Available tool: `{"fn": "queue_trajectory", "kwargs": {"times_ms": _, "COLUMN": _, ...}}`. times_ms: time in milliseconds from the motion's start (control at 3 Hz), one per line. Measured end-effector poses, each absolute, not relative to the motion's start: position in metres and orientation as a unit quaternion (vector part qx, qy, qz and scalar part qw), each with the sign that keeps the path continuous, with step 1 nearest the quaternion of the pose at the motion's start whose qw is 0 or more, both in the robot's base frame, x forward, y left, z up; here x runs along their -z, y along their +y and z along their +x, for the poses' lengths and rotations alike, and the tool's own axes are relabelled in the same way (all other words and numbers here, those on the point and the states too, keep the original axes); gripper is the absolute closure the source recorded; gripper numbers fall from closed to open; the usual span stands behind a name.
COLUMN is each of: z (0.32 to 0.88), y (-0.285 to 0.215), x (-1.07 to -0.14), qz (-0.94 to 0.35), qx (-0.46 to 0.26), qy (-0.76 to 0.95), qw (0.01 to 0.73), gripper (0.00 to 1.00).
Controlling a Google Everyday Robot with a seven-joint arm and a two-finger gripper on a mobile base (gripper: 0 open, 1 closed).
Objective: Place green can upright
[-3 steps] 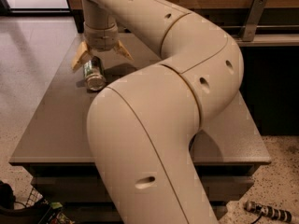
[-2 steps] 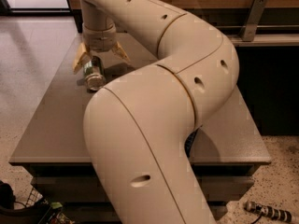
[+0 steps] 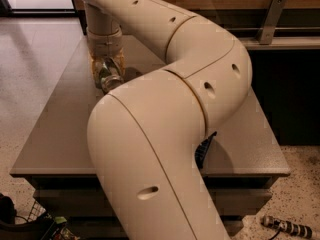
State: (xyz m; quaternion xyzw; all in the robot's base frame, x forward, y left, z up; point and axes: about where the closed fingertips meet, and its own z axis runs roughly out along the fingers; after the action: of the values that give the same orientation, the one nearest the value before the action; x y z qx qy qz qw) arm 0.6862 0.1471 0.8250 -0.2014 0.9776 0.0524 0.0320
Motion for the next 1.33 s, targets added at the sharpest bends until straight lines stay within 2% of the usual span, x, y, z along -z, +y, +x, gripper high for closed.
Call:
{"fn": "queue_trajectory", "kwargs": {"times_ms": 333, "z": 0.6873, "y": 0.1484, "x": -0.8227, "qz": -0.202, "qx": -0.053, "qy": 0.977, "qw": 0.033, "gripper": 0.87}}
{"fn": "queue_trajectory", "kwargs": {"times_ms": 667, "z": 0.6880, "y": 0.1492, "x": -0.8223, "qz": -0.202, "qx": -0.053, "qy": 0.977, "qw": 0.033, "gripper": 1.00}}
{"fn": "queue_trajectory", "kwargs": {"times_ms": 1333, "z": 0.6880, "y": 0.1492, "x": -0.8230, "qz": -0.202, "qx": -0.053, "qy": 0.977, "qw": 0.033, "gripper": 1.00}}
